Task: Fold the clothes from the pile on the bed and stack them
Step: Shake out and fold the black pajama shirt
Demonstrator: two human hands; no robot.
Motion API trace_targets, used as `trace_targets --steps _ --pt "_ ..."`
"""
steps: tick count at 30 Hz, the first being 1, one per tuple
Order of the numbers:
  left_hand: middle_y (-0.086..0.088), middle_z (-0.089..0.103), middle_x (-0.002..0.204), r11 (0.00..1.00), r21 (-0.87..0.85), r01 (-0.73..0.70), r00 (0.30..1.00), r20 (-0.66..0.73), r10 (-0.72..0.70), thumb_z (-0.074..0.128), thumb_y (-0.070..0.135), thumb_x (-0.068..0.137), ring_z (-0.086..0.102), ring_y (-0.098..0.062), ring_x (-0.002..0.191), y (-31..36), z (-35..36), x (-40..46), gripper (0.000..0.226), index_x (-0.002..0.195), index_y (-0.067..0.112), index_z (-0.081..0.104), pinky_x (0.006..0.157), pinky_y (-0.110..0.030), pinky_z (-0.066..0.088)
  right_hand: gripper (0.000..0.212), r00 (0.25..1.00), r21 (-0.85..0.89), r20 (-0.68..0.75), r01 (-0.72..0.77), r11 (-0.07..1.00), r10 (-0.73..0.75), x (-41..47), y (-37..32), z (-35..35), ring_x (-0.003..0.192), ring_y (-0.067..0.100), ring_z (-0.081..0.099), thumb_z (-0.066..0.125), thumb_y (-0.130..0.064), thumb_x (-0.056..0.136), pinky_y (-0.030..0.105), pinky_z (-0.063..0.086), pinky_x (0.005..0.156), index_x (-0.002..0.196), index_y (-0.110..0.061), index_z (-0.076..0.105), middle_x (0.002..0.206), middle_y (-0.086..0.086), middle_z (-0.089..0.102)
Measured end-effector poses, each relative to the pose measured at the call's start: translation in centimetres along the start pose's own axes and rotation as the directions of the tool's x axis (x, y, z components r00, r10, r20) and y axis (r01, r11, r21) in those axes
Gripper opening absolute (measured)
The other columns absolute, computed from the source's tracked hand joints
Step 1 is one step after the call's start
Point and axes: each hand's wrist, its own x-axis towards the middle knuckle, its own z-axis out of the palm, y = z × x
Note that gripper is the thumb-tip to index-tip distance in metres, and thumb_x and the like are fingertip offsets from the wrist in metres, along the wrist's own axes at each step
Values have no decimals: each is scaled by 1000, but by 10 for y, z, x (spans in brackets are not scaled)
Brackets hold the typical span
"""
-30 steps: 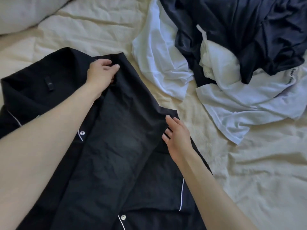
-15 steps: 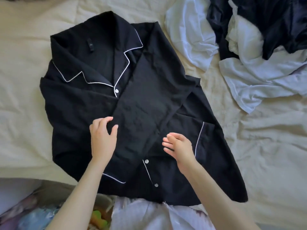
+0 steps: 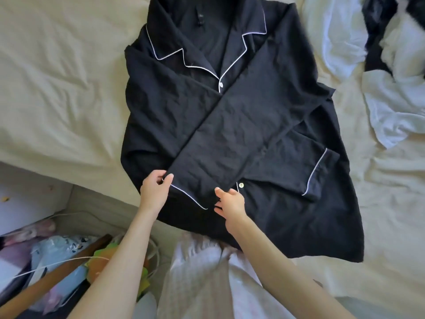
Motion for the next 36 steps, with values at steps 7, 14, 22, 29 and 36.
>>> trace_targets --steps 7,14,22,29,36 --pt "3 59 99 977 -212 -20 999 -47 10 61 23 91 54 -13 97 -37 -20 -12 18 106 13 61 83 -25 41 10 998 -16 62 27 1000 -26 -7 28 9 79 19 54 58 -12 92 33 54 84 88 -3 59 86 8 55" --pt "-7 60 103 980 -199 -17 1000 15 21 62 22 90 60 -21 84 -70 -34 -12 23 112 17 55 69 -29 52 9 989 -352 16 143 925 -147 -8 51 14 80 20 65 58 -22 92 31 53 72 91 -13 57 87 5 68" --pt "-13 35 142 973 -34 -227 962 -166 219 59 20 91 42 -26 127 -56 -43 21 59 143 11 32 105 -35 37 31 293 -837 433 483 -259 -853 -6 27 -6 113 33 58 72 -18 79 48 46 94 108 -8 67 116 12 64" --pt "-7 55 115 942 -332 -52 984 -180 -10 63 19 89 55 -19 102 -54 -36 40 43 122 4 41 84 -26 44 60 564 -801 586 296 -520 -582 18 9 2 146 30 2 47 -37 96 52 1 115 149 -18 26 159 11 10" --pt "1 62 98 958 -251 139 976 199 -90 53 16 95 56 -14 89 -122 -17 4 19 112 8 57 72 -22 41 60 538 -796 600 325 -510 -592 15 33 -11 145 33 13 55 -29 93 52 10 115 147 -15 32 156 14 18"
